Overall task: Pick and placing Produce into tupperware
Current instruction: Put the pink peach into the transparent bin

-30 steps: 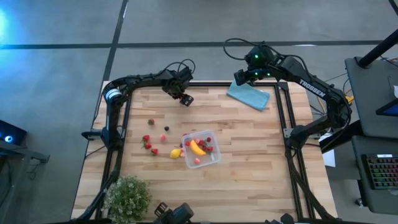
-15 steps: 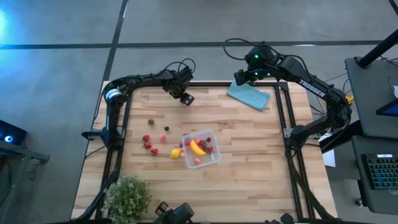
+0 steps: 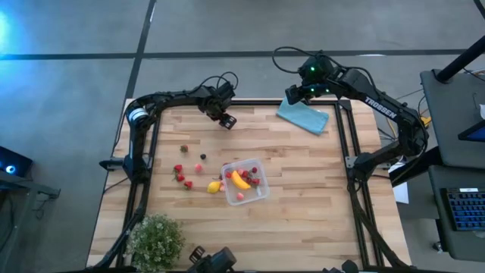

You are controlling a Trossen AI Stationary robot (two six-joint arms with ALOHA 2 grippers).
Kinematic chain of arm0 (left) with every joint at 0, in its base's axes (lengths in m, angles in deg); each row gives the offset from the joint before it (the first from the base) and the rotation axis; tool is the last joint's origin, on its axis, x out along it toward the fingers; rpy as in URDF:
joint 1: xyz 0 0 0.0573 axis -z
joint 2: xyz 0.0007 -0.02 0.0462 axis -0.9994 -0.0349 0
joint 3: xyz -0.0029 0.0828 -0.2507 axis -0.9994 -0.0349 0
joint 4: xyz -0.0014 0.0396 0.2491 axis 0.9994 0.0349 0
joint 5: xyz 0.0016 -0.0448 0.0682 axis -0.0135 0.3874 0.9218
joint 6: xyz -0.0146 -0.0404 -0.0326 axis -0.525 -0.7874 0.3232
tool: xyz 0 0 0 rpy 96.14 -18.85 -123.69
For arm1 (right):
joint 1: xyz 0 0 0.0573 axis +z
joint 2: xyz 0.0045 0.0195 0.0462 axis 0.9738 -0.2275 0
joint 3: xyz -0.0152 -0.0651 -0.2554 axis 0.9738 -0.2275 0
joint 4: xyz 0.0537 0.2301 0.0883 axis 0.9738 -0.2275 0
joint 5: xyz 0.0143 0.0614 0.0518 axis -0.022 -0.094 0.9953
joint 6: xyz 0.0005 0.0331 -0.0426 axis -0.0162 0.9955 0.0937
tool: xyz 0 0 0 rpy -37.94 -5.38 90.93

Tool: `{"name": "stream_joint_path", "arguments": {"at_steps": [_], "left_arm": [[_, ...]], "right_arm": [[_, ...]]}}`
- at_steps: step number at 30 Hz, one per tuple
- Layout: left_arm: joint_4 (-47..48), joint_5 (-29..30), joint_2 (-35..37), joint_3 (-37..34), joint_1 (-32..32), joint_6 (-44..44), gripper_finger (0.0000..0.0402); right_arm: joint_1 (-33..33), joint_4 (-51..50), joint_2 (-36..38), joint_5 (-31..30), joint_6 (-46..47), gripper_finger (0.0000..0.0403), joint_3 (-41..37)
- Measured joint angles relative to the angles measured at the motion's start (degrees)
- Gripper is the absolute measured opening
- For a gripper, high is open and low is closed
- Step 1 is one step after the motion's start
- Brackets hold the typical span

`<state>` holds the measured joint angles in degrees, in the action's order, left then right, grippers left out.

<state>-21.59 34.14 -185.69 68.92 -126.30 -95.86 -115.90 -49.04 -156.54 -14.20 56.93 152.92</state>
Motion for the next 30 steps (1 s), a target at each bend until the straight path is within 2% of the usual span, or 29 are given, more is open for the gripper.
{"name": "stream_joint_path", "arguments": {"at_steps": [8,30], "left_arm": [[-1.33,-0.30,-0.07,-2.52,0.02,-0.20,0.0157],[-4.44,-0.35,-0.02,-2.39,0.04,-0.04,0.0151]], "right_arm": [[0.01,-0.01,0.00,0.00,0.00,0.0228,0.00],[0.01,-0.01,0.01,-0.02,0.00,0.0228,0.00]]}}
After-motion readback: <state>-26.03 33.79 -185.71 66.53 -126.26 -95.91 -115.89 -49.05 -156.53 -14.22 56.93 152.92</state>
